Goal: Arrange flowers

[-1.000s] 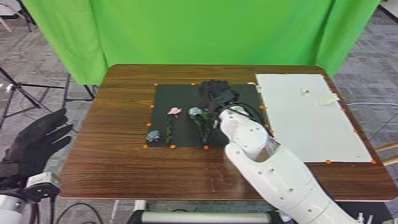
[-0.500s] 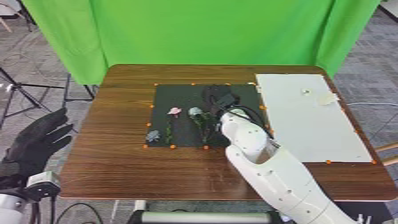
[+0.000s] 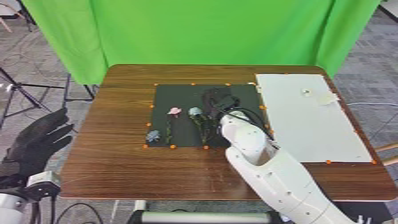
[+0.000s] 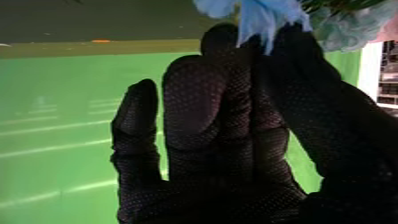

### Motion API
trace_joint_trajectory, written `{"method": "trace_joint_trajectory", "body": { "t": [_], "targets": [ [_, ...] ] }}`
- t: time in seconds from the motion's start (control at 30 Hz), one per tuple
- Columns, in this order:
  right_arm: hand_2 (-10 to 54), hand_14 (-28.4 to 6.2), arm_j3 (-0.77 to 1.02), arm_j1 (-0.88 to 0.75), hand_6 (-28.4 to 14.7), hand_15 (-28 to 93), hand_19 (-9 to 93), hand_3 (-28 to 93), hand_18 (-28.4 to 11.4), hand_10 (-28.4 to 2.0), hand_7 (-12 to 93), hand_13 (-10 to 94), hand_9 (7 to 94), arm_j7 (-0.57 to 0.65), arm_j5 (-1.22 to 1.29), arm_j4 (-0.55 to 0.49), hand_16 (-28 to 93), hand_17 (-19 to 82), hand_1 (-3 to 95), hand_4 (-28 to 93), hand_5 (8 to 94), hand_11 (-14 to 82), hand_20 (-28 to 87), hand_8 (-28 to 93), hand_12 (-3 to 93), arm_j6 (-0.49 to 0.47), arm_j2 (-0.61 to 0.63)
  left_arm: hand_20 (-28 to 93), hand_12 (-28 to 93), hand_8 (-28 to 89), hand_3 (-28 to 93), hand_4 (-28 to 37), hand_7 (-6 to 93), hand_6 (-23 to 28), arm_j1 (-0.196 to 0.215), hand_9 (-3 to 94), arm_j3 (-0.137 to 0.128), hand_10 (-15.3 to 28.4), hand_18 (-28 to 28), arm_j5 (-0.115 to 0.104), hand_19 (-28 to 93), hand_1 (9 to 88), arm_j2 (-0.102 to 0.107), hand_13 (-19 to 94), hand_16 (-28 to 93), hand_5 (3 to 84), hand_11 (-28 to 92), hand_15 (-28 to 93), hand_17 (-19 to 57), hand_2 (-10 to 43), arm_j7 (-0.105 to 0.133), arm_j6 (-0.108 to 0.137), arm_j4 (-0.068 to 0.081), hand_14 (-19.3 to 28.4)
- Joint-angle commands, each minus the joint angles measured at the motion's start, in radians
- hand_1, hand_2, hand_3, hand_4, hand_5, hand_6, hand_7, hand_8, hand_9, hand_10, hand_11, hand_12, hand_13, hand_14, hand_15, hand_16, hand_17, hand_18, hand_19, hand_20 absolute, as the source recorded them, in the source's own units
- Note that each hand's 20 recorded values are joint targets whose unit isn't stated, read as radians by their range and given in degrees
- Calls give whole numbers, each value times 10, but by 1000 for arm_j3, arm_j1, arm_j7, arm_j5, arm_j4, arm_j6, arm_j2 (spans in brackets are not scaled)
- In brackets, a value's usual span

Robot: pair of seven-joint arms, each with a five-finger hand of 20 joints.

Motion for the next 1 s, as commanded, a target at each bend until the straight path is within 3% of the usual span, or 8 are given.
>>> {"method": "trace_joint_trajectory", "body": {
  "t": [0.03, 0.13, 0.23, 0.4, 0.53, 0.8, 0.9, 1.0],
  "targets": [
    [-95, -51, 14, 2, 4, 674, 740, 819, -201, -88, 497, 691, 675, 5, -26, -11, 285, 225, 363, -283, 578, 391, 503, 32, 416, 20, 4, 95, 181, -111, 713, -282, 233, 26, 10, 200, -2, 98, 182, 0, 391, 239, 1, 158, 54, 259, 178, 233, -104, -13, -5, -7, 1, 121],
    [-95, -56, 26, -1, 2, 680, 737, 834, -204, -100, 467, 681, 643, 4, -25, -30, 283, 217, 331, -281, 573, 444, 508, 22, 356, 3, 9, 95, 180, -111, 713, -282, 232, 26, 16, 201, -5, 99, 182, -1, 392, 240, -1, 159, 53, 260, 177, 231, -104, -13, -3, -6, 0, 121],
    [-83, -67, 43, -2, -3, 694, 734, 852, -210, -114, 445, 654, 595, 10, 7, -52, 275, 207, 276, -256, 548, 463, 514, -165, 323, 15, 20, 95, 180, -111, 713, -281, 233, 25, 15, 200, -6, 99, 182, 0, 392, 240, -1, 159, 53, 260, 177, 231, -104, -13, -5, -8, 0, 121],
    [-51, -98, 94, 8, -38, 669, 726, 851, -220, -146, 359, 571, 500, 47, 52, -85, 248, 179, 224, -245, 451, 379, 515, -153, 289, 13, 81, 95, 180, -112, 713, -281, 233, 26, 17, 200, -6, 99, 182, 0, 391, 241, -3, 158, 54, 260, 177, 231, -104, -13, 0, -9, -2, 120],
    [-54, -107, 152, 17, -51, 497, 621, 863, -209, -154, 328, 452, 411, 93, 60, -60, 181, 117, 215, -245, 368, 293, 451, -136, 267, 2, 168, 95, 179, -112, 712, -280, 231, 25, 19, 200, -12, 98, 182, 0, 391, 241, -2, 159, 54, 259, 175, 229, -104, -11, 2, -7, -2, 120],
    [-45, -125, 267, -2, -57, 80, 435, 873, -229, -148, 261, 277, 286, 121, 119, 52, 307, -6, 224, -239, 263, 112, 221, -108, 265, -44, 351, 97, 178, -113, 710, -279, 232, 24, 29, 200, -19, 98, 181, 0, 389, 242, -7, 159, 55, 258, 175, 226, -103, -10, 11, -5, -4, 118],
    [-49, -126, 289, -11, -59, 19, 412, 876, -231, -140, 237, 225, 251, 171, 134, 77, 322, -26, 225, -237, 238, 65, 188, -96, 265, -74, 399, 97, 178, -113, 711, -278, 232, 25, 27, 200, -18, 98, 180, 1, 388, 242, -5, 160, 55, 259, 175, 225, -103, -10, 11, -12, -3, 118],
    [-62, -123, 332, -40, -63, -8, 403, 885, -233, -111, 214, 206, 239, 198, 143, 84, 322, -39, 251, -238, 228, 48, 167, -96, 271, -79, 430, 98, 177, -113, 711, -278, 232, 24, 30, 200, -20, 98, 180, 2, 388, 242, -5, 159, 56, 258, 174, 225, -103, -10, 13, -12, -3, 118]
  ]
}}
